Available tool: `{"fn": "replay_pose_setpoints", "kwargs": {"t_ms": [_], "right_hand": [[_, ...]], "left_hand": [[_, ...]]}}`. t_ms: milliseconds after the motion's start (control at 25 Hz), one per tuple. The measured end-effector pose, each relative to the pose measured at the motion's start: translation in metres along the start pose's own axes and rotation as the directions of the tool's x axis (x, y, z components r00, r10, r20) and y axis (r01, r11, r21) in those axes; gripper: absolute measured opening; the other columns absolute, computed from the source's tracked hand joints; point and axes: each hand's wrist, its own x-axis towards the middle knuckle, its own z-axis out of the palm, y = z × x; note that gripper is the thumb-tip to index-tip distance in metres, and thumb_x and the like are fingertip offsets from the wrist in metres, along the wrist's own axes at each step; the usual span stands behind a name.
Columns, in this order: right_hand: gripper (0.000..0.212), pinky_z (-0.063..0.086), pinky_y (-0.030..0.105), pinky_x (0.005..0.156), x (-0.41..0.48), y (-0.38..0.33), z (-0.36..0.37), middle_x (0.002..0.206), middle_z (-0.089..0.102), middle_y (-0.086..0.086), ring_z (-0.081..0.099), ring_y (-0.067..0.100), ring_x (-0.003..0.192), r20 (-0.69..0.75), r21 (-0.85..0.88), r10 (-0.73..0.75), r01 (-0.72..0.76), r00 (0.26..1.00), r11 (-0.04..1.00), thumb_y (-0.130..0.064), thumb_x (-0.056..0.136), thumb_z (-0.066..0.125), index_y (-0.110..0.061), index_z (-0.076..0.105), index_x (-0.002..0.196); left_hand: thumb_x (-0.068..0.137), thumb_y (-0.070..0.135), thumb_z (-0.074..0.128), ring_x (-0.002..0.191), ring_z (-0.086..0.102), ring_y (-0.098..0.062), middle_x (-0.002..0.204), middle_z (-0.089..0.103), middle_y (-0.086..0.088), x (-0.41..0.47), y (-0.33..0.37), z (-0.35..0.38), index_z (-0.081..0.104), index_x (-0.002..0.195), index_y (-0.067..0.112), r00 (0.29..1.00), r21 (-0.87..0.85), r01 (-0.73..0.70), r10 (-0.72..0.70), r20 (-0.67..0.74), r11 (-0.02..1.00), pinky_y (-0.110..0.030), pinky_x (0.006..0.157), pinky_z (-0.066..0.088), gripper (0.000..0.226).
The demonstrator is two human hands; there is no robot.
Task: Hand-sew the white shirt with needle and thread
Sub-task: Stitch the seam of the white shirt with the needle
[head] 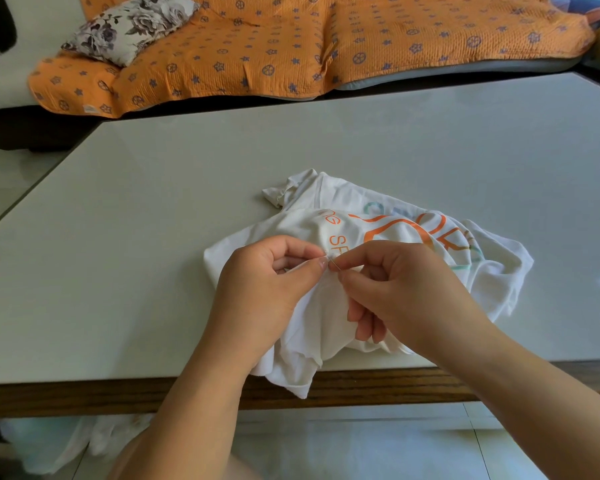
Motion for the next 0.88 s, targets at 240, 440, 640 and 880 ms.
{"fn": "replay_pose_setpoints", "kwargs": {"t_ms": [240,440,640,880], "right_hand": [[0.013,0.046,0.02,0.041,0.004,0.006,0.005,0.053,0.066,0.002,0.056,0.01,0.037,-0.054,-0.026,-0.019,0.018,0.998,1.0,-0.014,0.093,0.056,-0.018,0.065,0.085],[0.009,0.047,0.021,0.045,0.006,0.009,0.006,0.056,0.068,0.002,0.062,0.015,0.044,-0.068,0.032,-0.044,0.047,0.997,0.998,-0.017,0.095,0.057,-0.015,0.062,0.088],[0.008,0.056,0.03,0.05,0.008,0.008,0.005,0.062,0.07,0.008,0.067,0.025,0.054,-0.054,0.182,-0.043,0.052,0.998,0.982,-0.015,0.095,0.06,-0.014,0.058,0.102],[0.008,0.053,0.031,0.046,0.014,0.002,-0.005,0.066,0.072,0.012,0.07,0.029,0.058,-0.064,0.205,0.029,-0.015,0.998,0.979,-0.017,0.096,0.057,-0.011,0.059,0.092]], "left_hand": [[0.084,0.02,0.075,0.081,0.07,0.0,0.08,0.075,0.012,-0.003,0.003,0.003,0.075,0.082,0.027,0.998,0.1,-0.06,0.057,0.027,0.993,-0.02,0.079,0.054,0.008],[0.085,0.024,0.074,0.085,0.07,0.0,0.085,0.076,0.013,-0.003,0.003,0.003,0.075,0.088,0.031,0.999,0.023,-0.006,0.005,0.05,1.0,-0.018,0.082,0.052,0.008],[0.087,0.023,0.069,0.059,0.059,0.006,0.059,0.065,0.024,-0.005,0.007,0.003,0.076,0.083,0.038,0.991,0.105,-0.068,0.054,0.123,0.992,-0.007,0.061,0.043,0.017],[0.085,0.022,0.071,0.063,0.055,0.011,0.074,0.066,0.027,-0.006,0.009,0.005,0.074,0.078,0.041,0.986,0.154,-0.131,0.113,0.118,0.979,-0.002,0.062,0.038,0.021]]}}
